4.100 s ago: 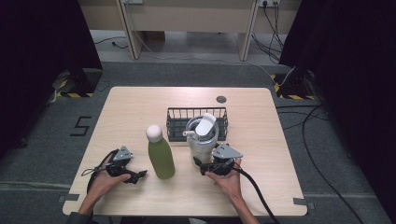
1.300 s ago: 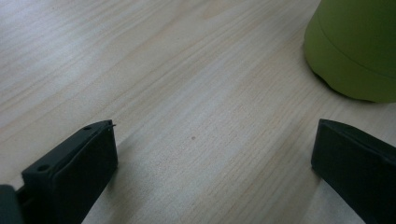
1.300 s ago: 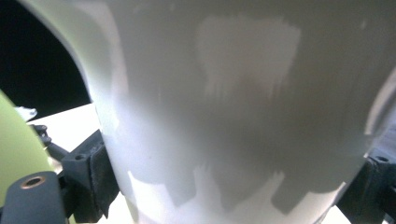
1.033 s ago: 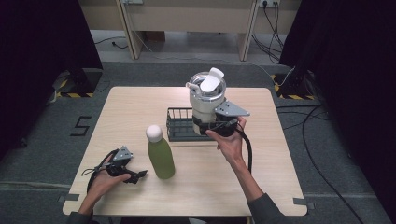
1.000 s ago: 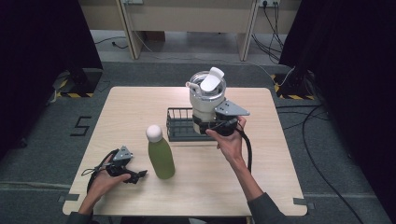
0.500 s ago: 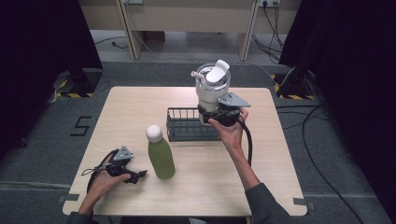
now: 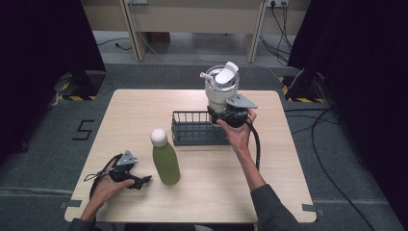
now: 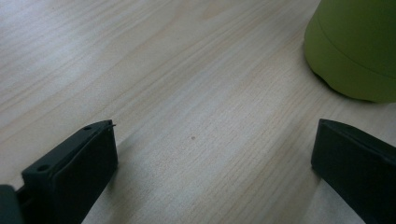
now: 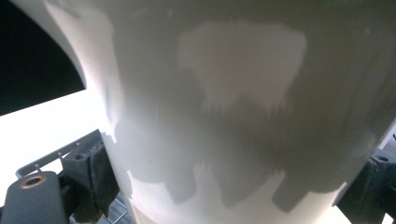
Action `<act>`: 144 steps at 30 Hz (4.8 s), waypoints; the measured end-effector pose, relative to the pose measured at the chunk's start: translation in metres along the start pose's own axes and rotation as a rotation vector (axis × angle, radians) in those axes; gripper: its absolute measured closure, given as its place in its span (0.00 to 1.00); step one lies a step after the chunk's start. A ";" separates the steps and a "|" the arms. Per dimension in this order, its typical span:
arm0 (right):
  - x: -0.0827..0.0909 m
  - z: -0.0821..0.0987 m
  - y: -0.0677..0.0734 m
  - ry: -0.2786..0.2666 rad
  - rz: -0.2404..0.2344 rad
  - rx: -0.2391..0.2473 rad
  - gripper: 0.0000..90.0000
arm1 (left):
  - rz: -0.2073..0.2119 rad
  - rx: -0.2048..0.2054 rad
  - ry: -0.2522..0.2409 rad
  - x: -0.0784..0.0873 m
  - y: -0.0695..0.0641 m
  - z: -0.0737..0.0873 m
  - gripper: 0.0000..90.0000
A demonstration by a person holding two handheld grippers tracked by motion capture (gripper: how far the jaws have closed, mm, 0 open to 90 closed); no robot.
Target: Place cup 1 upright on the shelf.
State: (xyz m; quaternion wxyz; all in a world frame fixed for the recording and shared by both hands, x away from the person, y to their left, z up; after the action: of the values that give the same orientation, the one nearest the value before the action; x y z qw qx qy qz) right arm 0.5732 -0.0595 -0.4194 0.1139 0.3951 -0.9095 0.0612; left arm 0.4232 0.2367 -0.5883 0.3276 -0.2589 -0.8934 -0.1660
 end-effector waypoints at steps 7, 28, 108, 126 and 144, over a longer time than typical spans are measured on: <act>-0.006 0.009 -0.005 0.000 0.009 -0.010 0.13 | 0.001 -0.002 0.000 0.000 0.000 0.000 0.00; -0.009 0.020 0.003 0.008 -0.009 -0.008 0.13 | 0.001 -0.003 0.002 0.000 0.000 0.000 0.00; -0.001 0.060 0.000 0.066 0.034 -0.057 0.11 | 0.001 -0.004 0.001 0.000 0.000 0.000 0.00; 0.012 0.060 0.004 0.047 0.055 -0.081 0.12 | 0.001 -0.004 0.001 0.000 0.000 0.000 0.00; 0.032 0.062 0.012 0.009 0.045 -0.123 0.17 | 0.001 -0.004 -0.001 0.000 0.000 0.000 0.00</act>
State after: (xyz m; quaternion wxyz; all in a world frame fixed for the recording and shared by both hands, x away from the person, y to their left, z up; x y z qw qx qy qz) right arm 0.5337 -0.0865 -0.4717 0.1408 0.3664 -0.9197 0.0095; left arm 0.4232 0.2368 -0.5884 0.3270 -0.2597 -0.8931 -0.1674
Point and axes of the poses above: each handheld gripper's, and its own axes: x roughly backward along the jaws, z roughly out of its underside, y roughly to its left, the point moved 9 cm from there along -x, roughly forward along the jaws, and after that the axes turned 12 degrees about -z, right-handed, at the moved point
